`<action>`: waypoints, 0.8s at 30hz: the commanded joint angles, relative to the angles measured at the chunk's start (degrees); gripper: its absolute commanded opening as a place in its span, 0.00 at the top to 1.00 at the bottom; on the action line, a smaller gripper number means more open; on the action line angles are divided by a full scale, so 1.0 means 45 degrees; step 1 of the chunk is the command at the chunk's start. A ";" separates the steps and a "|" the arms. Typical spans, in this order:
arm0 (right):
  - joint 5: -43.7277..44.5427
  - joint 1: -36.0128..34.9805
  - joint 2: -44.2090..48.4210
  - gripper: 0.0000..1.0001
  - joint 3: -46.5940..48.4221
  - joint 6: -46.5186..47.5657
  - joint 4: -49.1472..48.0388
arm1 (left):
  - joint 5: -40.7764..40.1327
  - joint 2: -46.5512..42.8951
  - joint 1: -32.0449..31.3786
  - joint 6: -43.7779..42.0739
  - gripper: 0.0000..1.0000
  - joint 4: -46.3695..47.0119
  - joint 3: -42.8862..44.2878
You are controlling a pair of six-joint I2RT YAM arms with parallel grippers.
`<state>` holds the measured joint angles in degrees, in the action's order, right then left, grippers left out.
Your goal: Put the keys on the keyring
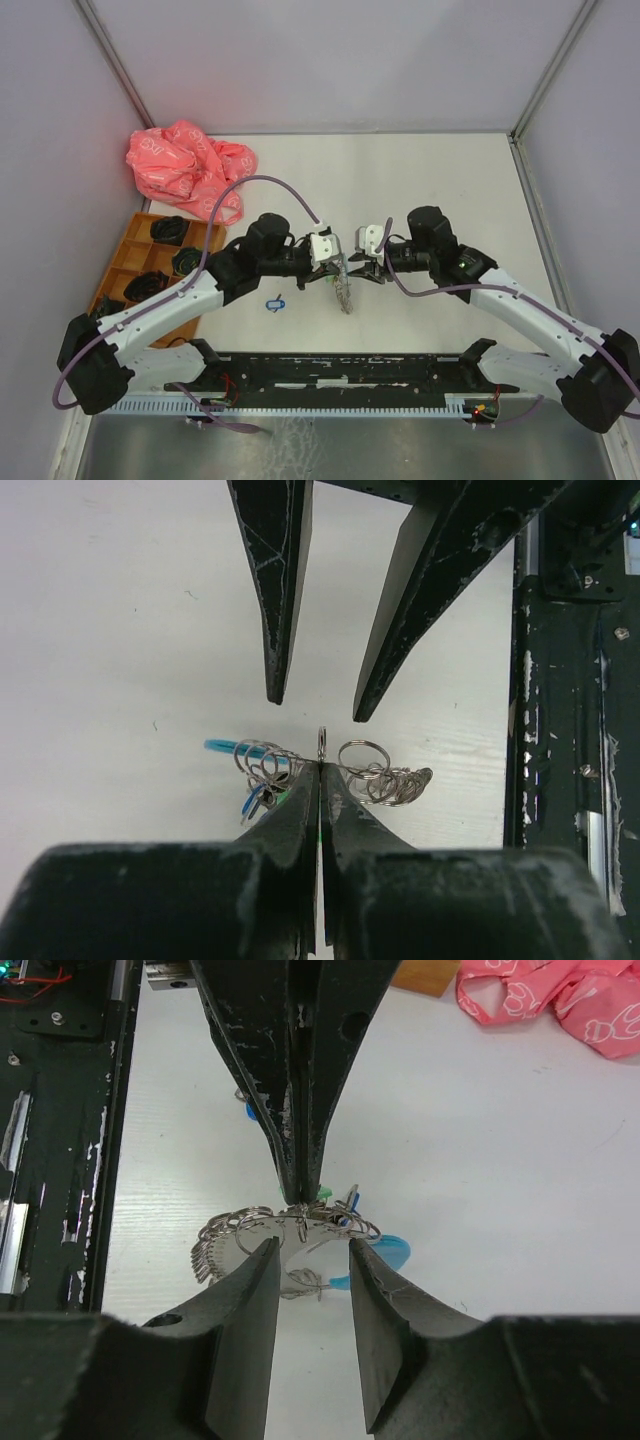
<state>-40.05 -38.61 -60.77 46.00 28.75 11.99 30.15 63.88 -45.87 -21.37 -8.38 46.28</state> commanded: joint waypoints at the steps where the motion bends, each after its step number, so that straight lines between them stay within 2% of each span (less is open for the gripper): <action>1: -0.0412 0.0025 -0.0406 0.60 0.0715 0.0259 0.0079 | -0.0727 0.0191 -0.0243 -0.0799 0.97 -0.0813 0.1141; 7: -0.1212 0.0006 -0.0991 0.65 0.0766 0.0005 -0.0465 | -0.0678 0.0259 -0.0371 -0.0818 0.97 -0.0921 0.1270; 24: -0.1655 0.0005 -0.1615 0.84 0.0909 -0.0270 -0.0923 | -0.0108 0.0373 -0.0529 -0.0904 0.97 -0.0993 0.1324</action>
<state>-45.23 -38.61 -67.57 47.29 28.14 10.31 27.35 65.47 -47.88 -23.35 -14.06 49.76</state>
